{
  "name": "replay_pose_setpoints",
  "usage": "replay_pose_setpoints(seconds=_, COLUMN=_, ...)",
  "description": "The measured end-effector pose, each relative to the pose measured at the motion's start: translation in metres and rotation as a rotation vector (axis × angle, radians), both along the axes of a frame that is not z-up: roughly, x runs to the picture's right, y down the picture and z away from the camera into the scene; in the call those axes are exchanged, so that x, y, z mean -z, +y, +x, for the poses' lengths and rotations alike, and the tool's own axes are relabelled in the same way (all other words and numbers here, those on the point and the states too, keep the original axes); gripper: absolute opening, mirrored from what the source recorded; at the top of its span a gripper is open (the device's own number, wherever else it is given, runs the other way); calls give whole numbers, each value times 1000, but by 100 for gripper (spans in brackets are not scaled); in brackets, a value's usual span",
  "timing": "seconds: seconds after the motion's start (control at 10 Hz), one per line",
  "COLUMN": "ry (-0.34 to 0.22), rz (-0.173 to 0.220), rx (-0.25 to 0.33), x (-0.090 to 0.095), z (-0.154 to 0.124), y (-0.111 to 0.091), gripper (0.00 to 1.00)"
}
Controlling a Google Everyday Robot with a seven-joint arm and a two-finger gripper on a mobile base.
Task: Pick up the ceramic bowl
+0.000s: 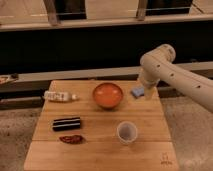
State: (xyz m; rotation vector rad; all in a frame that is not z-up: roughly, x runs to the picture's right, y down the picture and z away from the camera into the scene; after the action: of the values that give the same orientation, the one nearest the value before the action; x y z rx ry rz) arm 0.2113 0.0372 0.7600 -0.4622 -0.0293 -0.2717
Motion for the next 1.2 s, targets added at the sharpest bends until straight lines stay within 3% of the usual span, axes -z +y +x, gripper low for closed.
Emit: replay_pose_setpoints(seconds=1.2, ry=-74, rz=46, rx=143, x=-35, z=-20, y=-11, gripper=80)
